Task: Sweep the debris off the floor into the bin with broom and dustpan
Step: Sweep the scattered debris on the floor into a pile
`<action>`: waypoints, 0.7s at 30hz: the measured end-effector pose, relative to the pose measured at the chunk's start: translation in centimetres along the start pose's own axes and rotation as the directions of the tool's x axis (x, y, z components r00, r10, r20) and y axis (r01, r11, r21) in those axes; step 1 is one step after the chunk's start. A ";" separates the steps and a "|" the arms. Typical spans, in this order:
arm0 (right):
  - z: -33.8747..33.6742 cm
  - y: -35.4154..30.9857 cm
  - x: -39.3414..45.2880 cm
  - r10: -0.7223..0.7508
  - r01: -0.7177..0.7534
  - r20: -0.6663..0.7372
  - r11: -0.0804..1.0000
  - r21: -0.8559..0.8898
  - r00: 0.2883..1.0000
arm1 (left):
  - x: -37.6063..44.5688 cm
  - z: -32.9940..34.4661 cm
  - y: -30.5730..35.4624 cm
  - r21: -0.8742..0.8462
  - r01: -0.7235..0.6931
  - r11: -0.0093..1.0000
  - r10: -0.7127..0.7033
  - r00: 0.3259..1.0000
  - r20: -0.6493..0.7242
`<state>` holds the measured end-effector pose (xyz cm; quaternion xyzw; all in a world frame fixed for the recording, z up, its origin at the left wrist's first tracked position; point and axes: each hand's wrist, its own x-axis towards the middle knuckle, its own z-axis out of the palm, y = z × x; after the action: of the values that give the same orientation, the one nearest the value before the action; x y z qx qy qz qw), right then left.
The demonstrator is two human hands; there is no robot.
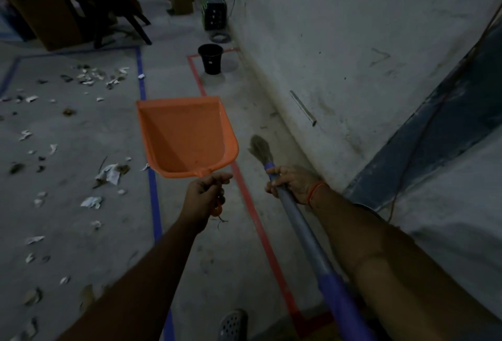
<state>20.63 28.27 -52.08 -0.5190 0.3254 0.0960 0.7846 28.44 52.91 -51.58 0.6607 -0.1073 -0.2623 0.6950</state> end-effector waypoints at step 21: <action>1.5 5.2 1.3 -0.071 0.067 -0.094 0.997 -0.045 0.993 | -0.4 -3.4 -3.4 0.012 0.045 0.999 -0.045 0.999 -0.019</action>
<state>19.72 31.69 -56.46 -0.5504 0.3424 0.0507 0.7598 29.05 56.14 -55.13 0.6696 -0.0877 -0.2710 0.6859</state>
